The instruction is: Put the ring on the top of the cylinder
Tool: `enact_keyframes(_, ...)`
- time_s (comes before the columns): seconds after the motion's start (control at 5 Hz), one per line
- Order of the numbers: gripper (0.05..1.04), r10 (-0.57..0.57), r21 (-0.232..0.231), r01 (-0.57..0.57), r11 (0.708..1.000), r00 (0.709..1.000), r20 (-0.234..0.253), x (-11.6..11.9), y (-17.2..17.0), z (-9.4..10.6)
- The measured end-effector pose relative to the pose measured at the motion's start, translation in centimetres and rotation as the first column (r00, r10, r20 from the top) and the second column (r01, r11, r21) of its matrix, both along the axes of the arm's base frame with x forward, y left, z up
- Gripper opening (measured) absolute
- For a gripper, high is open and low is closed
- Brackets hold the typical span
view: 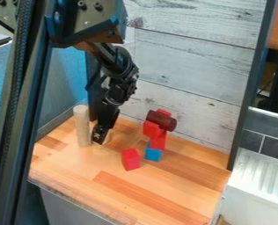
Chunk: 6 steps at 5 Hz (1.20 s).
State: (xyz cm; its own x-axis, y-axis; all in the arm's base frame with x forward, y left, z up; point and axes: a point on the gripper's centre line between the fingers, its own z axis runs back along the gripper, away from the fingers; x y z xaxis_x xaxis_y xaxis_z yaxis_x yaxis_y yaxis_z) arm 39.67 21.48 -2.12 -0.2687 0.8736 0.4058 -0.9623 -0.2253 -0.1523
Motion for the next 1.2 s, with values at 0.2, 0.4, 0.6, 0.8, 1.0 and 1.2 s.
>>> enact_keyframes(0.2,1.001,0.008,0.011,-0.008,1.000,1.000,-0.019,0.1,-0.2,-0.9)
enact_keyframes(0.4,1.001,0.031,0.034,-0.031,0.999,1.000,-0.002,0.1,-0.4,-1.3)
enact_keyframes(0.6,1.001,0.022,0.073,-0.022,0.997,1.000,0.008,0.4,-1.1,-1.7)
enact_keyframes(0.8,1.001,0.025,0.084,-0.025,0.996,1.000,0.008,0.5,-1.4,-1.8)
enact_keyframes(1.0,1.001,0.032,0.091,-0.032,0.995,0.999,0.001,0.5,-1.2,-2.0)
enact_keyframes(1.2,1.000,0.053,0.077,-0.052,0.996,0.999,-0.010,0.7,-0.9,-2.0)
